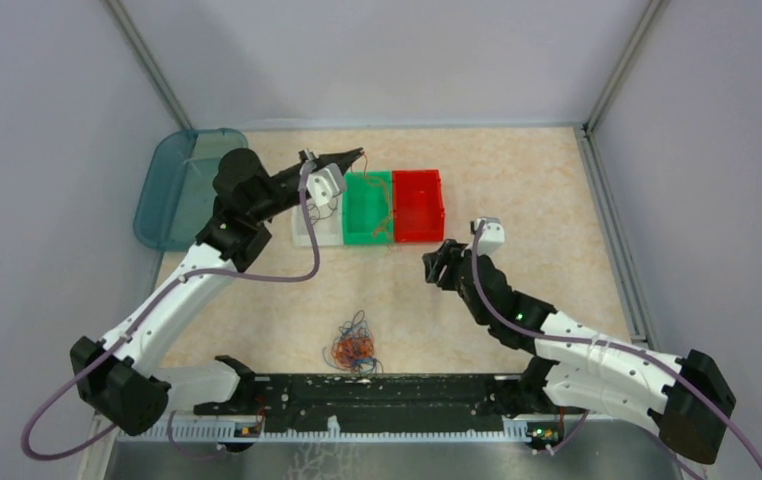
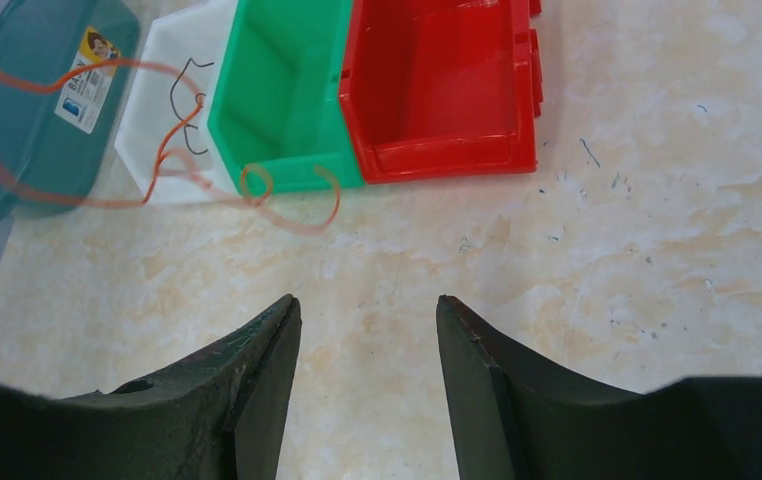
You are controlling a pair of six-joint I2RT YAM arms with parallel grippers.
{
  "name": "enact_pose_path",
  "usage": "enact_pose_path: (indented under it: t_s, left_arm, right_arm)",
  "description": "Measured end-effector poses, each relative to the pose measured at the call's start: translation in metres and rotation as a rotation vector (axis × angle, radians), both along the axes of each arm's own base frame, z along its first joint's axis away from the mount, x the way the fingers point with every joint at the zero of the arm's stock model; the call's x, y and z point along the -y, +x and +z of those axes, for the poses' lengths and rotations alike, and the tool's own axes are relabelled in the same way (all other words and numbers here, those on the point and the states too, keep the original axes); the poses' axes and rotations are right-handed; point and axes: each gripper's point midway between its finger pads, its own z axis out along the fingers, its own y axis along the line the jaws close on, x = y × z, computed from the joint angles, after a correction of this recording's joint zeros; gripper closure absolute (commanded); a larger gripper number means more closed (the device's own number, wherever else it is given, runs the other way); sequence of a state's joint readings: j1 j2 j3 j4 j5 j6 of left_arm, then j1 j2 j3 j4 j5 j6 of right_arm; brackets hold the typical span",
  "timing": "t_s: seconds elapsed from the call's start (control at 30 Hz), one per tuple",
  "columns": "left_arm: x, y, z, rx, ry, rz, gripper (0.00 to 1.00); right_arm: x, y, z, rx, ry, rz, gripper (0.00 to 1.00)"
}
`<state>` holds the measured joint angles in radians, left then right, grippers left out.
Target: Untangle the cables
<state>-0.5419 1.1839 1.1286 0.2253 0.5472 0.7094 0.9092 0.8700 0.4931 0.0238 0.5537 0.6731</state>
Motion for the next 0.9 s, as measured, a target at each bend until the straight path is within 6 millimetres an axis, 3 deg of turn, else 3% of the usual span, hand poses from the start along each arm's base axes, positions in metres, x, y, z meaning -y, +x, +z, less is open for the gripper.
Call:
enact_pose_path:
  t_s: [0.4,0.53,0.73,0.9]
  left_arm:
    - [0.022,0.061,-0.062,-0.057,0.079,0.072,1.0]
    - [0.026,0.081,-0.074,-0.064,0.101,0.113,1.0]
    - [0.017,0.097,-0.058,-0.022,0.068,0.204,1.0]
    - [0.012,0.09,-0.035,0.009,0.028,0.21,1.0]
  right_arm:
    - [0.013,0.002,0.011,0.038,-0.006,-0.031,0.47]
    - [0.017,0.004,0.012,0.046,-0.024,-0.037,0.47]
    - [0.017,0.006,0.013,0.052,-0.027,-0.037,0.47]
    - [0.017,0.006,0.013,0.05,-0.025,-0.033,0.48]
